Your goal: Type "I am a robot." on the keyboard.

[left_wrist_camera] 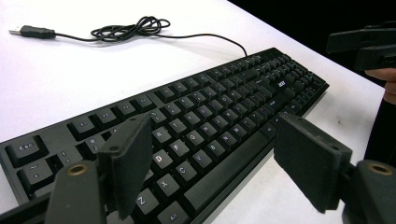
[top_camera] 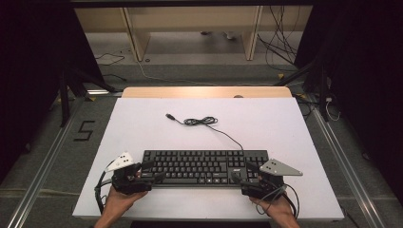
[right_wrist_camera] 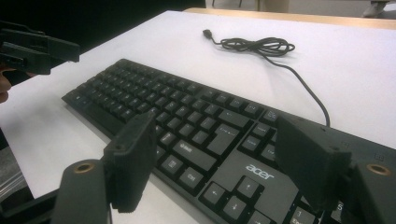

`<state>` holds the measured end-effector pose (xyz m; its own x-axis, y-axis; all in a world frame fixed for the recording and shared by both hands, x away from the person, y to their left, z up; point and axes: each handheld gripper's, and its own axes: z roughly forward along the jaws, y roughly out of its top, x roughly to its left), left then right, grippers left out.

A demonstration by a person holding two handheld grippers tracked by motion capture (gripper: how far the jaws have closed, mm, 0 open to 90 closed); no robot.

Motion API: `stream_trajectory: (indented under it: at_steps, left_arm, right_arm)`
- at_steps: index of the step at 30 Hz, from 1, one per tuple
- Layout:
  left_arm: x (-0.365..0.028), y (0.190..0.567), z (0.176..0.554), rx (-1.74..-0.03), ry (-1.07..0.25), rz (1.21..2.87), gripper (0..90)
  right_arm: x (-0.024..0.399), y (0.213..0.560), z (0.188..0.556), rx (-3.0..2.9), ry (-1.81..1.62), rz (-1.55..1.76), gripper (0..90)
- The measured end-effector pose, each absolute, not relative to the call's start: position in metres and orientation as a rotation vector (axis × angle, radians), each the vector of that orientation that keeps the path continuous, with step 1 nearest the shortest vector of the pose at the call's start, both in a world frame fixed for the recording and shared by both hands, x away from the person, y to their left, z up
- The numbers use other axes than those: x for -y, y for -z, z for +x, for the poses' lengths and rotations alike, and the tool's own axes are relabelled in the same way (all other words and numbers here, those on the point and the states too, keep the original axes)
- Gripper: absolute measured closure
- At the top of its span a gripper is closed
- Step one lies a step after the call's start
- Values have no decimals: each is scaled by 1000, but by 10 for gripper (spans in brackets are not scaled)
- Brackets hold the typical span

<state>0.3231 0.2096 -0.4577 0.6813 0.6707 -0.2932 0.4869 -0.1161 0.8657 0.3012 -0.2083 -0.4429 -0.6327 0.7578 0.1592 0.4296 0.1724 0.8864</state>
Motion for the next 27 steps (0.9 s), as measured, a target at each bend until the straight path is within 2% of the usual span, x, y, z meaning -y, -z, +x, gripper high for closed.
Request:
stream_trajectory:
  at_steps: [14, 27]
  left_arm:
    - [-210, 458, 323, -930, -203, 1767, 276]
    - [-216, 459, 328, -992, -226, 1768, 281]
  right_arm:
    - [204, 444, 303, -2150, -1432, 1128, 315]
    - [175, 446, 315, -2233, -1427, 1105, 335]
